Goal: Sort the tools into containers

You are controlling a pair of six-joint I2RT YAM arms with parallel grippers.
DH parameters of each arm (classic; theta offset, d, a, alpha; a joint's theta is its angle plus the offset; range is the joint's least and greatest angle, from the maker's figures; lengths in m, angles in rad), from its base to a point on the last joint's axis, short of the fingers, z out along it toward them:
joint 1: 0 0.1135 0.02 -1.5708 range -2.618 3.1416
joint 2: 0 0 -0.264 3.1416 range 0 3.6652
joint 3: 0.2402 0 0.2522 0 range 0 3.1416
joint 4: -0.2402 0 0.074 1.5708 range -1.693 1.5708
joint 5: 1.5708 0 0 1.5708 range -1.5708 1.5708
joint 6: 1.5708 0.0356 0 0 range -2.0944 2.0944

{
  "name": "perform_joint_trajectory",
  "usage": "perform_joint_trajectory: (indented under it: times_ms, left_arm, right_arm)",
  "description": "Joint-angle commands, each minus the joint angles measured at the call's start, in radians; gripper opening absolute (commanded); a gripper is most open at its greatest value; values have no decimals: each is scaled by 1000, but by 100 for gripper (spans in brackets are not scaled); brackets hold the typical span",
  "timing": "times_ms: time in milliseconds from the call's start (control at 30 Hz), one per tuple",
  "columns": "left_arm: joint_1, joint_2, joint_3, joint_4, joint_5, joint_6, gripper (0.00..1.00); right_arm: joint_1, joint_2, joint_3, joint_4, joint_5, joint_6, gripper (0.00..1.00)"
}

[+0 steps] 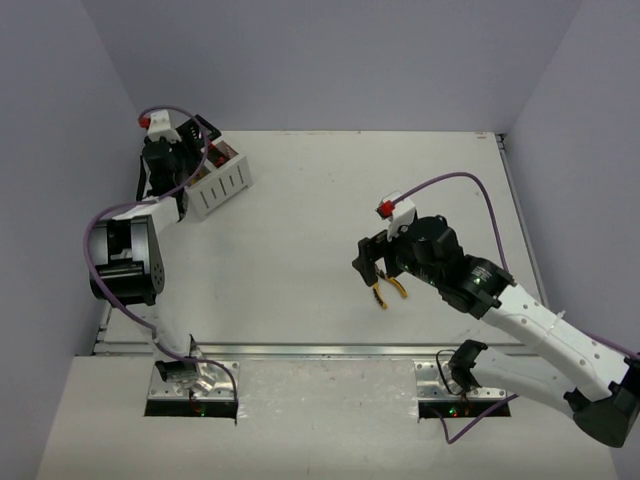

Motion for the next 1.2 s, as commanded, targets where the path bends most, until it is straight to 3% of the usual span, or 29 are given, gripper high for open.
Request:
perform_joint_trajectory:
  times_ms: [0, 33, 67, 133, 300, 367, 500, 533, 633, 800, 833, 933, 1167]
  left_arm:
    - [-4, -80, 42, 20, -78, -76, 61]
    - [-5, -110, 26, 21, -108, -97, 75]
    - [-7, -155, 6, 16, -147, -123, 99]
    - [-8, -220, -15, -4, -188, -159, 100]
    - [-11, -388, 13, -289, -316, -355, 100]
    - [-12, -507, 7, -479, -293, -522, 100]
    - [-57, -696, -122, -605, -180, -674, 100]
    - [-60, -726, -124, -618, -183, -671, 100]
    - [-216, -806, -154, -732, -304, -578, 100]
    - [-275, -844, -156, -808, -248, -510, 100]
    - [-276, -853, -163, -809, -224, -495, 100]
    - [-276, -864, -165, -832, -195, -468, 100]
    - [-275, -861, -207, -834, -145, -458, 100]
  right_arm:
    - [-22, 31, -9, 7, 151, 35, 99]
    - [-45, 52, -12, 4, 152, 39, 99]
    - [-90, 89, -15, 3, 142, 45, 99]
    - [-158, 151, -13, 4, 81, 46, 99]
    - [-216, 328, 48, -58, -62, -21, 99]
    - [-232, 472, 117, -130, -88, -48, 99]
    - [-233, 632, 144, -158, -90, -88, 98]
    - [-233, 656, 144, -157, -88, -88, 98]
    - [-237, 745, 162, -137, -30, -110, 91]
    - [-245, 864, 208, -137, -24, -135, 85]
    - [-247, 891, 220, -138, -37, -135, 82]
    - [-249, 925, 238, -161, -71, -118, 60]
    - [-248, 993, 281, -220, -45, -113, 29]
